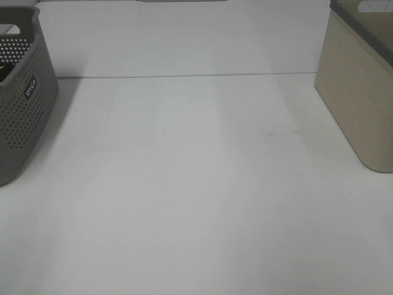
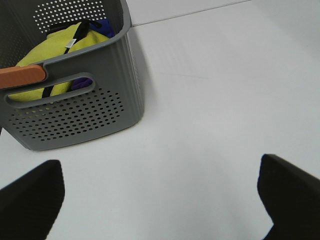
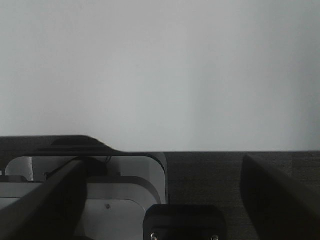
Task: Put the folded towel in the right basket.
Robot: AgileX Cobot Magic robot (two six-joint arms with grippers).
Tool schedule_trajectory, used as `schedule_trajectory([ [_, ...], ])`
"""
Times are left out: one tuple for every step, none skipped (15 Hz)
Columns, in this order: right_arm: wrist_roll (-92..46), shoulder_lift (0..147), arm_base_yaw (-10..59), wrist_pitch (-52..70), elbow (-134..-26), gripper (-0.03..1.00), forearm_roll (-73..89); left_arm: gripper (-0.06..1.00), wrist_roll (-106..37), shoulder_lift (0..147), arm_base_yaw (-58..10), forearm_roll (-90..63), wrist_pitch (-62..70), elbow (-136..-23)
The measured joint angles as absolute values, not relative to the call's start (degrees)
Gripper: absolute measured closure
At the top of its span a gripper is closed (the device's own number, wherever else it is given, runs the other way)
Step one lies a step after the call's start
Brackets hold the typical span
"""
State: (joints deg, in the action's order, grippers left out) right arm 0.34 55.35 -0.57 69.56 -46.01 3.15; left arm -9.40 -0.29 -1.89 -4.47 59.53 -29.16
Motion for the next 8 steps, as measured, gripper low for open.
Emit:
schedule_trajectory([
  [0.34,50.88,-0.57,69.56,-42.28,0.19,3.15,-0.04,-9.4,-0.29,-1.89,-4.47,59.53,-29.16],
  [0.34,46.24,-0.57,69.5,-38.9,0.19,3.15,-0.04,-9.4,-0.29,-1.89,-4.47,59.53,-29.16],
  [0.34,40.91,-0.57,68.75,-36.44,0.19,3.15,-0.04,-9.4,-0.29,-1.89,-4.47,59.53,-29.16],
  [0.29,38.22,-0.57,68.12,-35.29,0.19,3.15,-0.04,-9.4,-0.29,-1.89,-4.47,59.53,-29.16],
  [0.0,33.35,-0.57,66.69,-33.58,0.19,3.15,-0.04,-9.4,-0.29,-1.89,-4.47,59.53,-29.16],
  [0.0,28.48,-0.57,65.15,-31.86,0.19,3.15,-0.04,-9.4,-0.29,-1.89,-4.47,59.53,-29.16],
  [-1.26,23.09,-0.57,63.54,-30.54,0.19,3.21,-0.04,-9.4,-0.29,-1.89,-4.47,59.53,-29.16],
  [-2.58,17.93,-0.57,62.05,-29.45,0.19,3.5,-0.04,-9.4,-0.29,-1.89,-4.47,59.53,-29.16],
])
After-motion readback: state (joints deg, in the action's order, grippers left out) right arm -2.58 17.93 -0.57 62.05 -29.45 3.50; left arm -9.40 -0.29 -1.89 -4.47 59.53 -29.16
